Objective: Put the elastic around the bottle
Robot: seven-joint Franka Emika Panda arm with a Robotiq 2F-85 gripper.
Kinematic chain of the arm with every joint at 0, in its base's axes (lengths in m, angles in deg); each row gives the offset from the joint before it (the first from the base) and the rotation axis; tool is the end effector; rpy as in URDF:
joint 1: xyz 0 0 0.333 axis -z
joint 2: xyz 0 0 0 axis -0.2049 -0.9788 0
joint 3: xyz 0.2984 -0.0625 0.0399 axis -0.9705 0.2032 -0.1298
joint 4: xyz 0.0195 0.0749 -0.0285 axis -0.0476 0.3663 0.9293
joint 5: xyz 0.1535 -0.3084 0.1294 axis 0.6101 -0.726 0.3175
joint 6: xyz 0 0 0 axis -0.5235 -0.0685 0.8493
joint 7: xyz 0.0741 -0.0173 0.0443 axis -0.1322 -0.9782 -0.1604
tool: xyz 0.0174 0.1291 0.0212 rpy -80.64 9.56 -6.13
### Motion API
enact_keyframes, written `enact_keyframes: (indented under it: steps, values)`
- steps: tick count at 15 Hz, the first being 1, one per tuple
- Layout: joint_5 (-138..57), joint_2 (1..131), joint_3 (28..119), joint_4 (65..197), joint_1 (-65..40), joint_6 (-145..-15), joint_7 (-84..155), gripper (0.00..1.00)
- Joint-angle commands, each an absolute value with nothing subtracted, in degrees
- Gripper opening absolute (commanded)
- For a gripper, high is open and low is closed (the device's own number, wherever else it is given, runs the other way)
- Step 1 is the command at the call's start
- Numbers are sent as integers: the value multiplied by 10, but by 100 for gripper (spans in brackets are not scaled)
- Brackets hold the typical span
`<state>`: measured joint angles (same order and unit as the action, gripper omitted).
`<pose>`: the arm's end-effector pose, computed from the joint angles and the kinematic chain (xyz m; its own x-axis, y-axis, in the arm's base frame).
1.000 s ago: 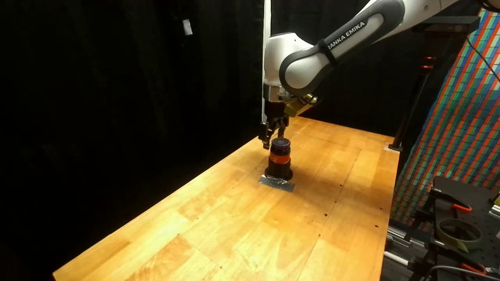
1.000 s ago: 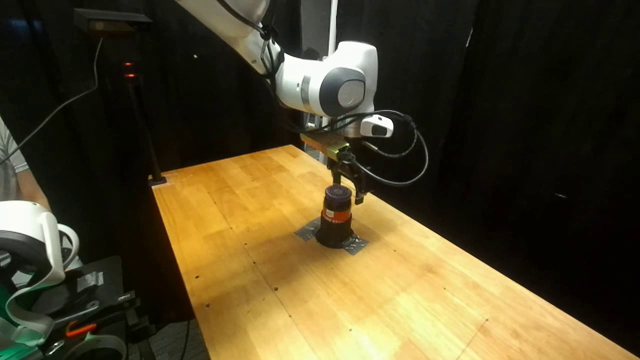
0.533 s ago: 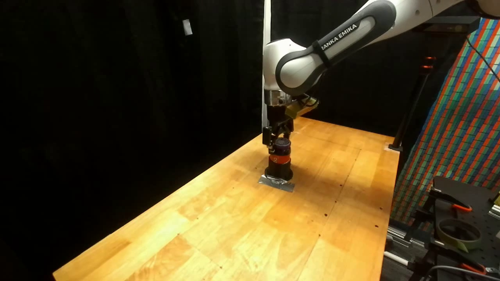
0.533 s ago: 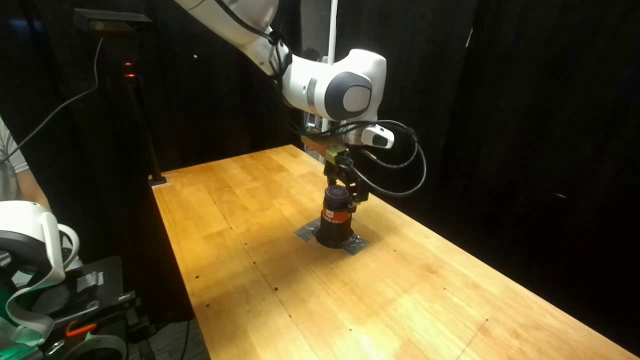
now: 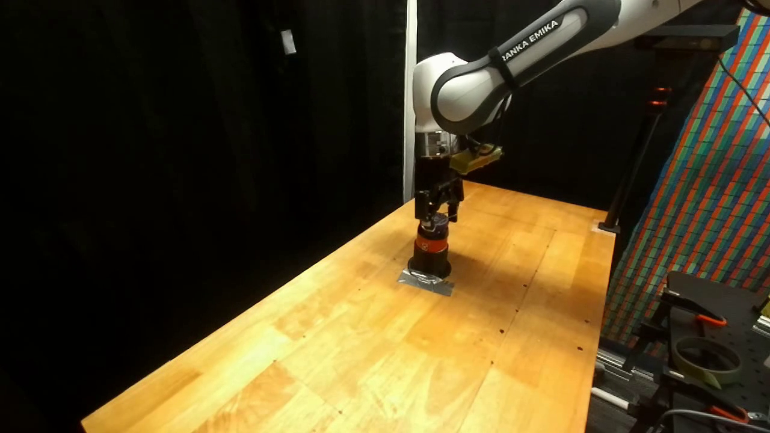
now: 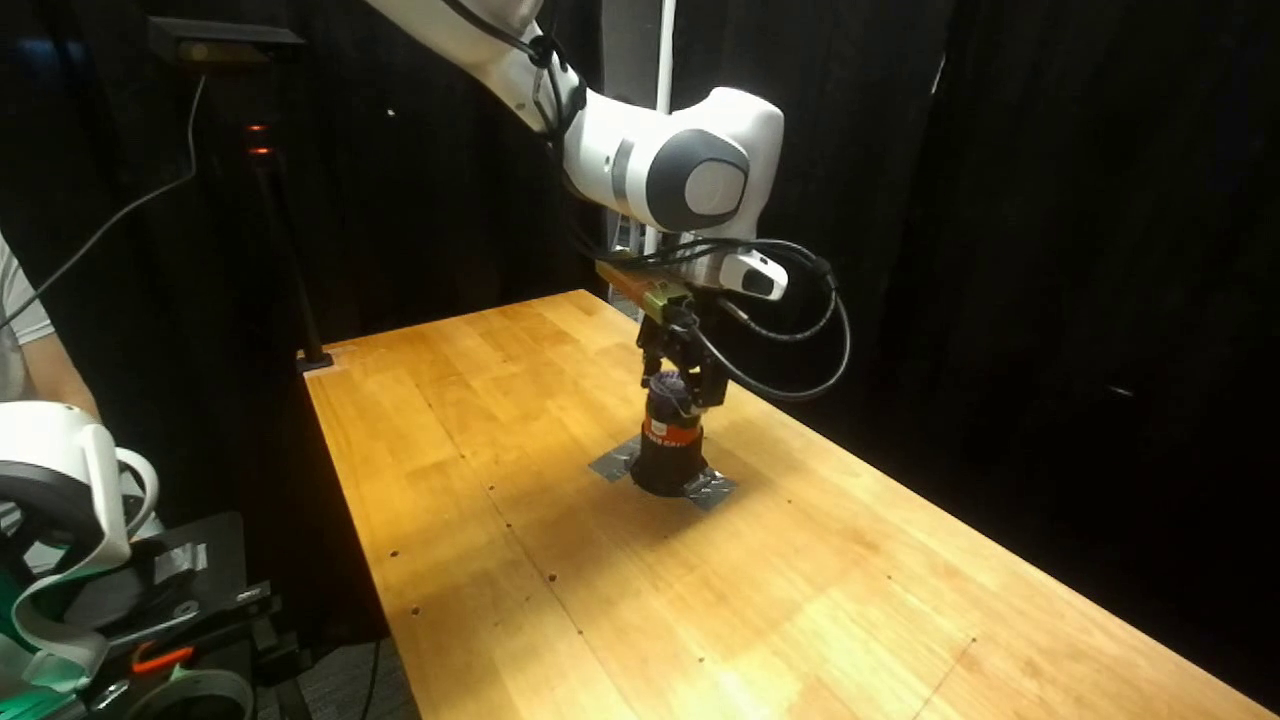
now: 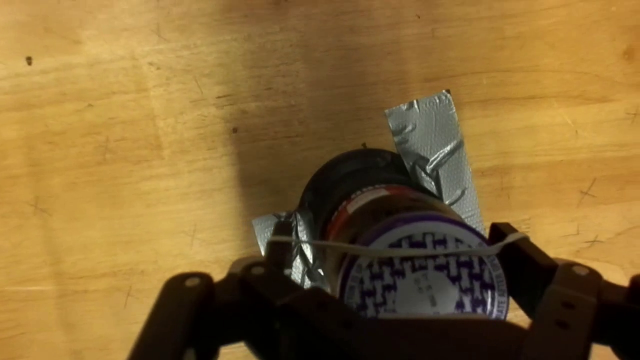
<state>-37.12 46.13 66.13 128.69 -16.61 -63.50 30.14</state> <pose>0.6483 0.0905 0.2423 0.9876 -0.0481 -0.1494 -0.0518 -0.9984 -0.0208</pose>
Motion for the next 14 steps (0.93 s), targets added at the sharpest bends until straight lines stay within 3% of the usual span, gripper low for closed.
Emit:
enact_keyframes:
  steps: [1, 6, 7, 8, 14]
  values:
    - [-345, 506, 660, 1360, -157, -646, 327, 100]
    - [-367, 542, 669, 1441, -170, -722, 320, 100]
    - [-374, 551, 671, 1461, -174, -753, 317, 75]
    - [-382, 564, 673, 1486, -179, -793, 311, 74]
    - [-457, 620, 701, 1615, -216, -991, 266, 27]
